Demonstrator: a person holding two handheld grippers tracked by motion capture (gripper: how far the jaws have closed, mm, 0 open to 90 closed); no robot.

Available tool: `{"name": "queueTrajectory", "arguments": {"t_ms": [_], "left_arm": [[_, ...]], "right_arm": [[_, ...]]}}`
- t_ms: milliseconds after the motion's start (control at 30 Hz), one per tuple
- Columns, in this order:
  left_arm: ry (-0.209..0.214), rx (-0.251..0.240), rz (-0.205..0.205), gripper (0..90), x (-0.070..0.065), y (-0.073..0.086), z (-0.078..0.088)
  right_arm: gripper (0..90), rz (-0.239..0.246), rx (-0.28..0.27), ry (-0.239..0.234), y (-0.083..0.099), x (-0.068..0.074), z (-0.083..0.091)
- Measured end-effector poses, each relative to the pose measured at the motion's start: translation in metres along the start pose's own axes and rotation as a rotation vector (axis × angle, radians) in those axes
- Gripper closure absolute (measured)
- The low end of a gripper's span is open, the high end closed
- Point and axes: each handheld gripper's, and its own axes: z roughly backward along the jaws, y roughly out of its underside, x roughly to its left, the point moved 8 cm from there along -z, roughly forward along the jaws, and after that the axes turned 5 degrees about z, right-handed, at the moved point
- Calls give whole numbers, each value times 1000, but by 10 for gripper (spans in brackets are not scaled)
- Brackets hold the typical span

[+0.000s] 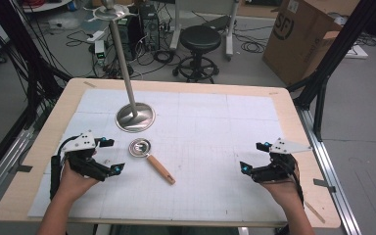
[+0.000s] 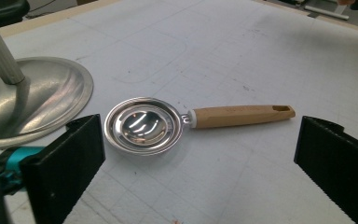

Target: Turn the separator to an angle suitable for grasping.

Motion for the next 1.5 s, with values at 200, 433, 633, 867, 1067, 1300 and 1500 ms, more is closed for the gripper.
{"name": "queueTrajectory", "arguments": {"t_ms": [200,433,633,867,1067,1300,1500], "left_arm": [[40,10,-14,165,-7,0,-6],[76,38,-27,330,-14,2,-13],[86,72,-45,455,-19,5,-21],[98,102,-73,574,-23,6,-28],[113,122,-85,642,-27,7,-32],[132,137,-84,770,-34,6,-41],[138,205,-129,858,-47,11,-62]], "right_arm": [[24,-7,0,2,2,-1,1],[24,-3,-4,-1,1,-1,1],[25,-4,-3,-2,2,-2,1],[25,-1,3,-5,3,0,-1],[25,-2,6,-4,4,0,-2],[25,0,13,-7,5,0,-4],[25,-1,15,-8,5,1,-4]]}}
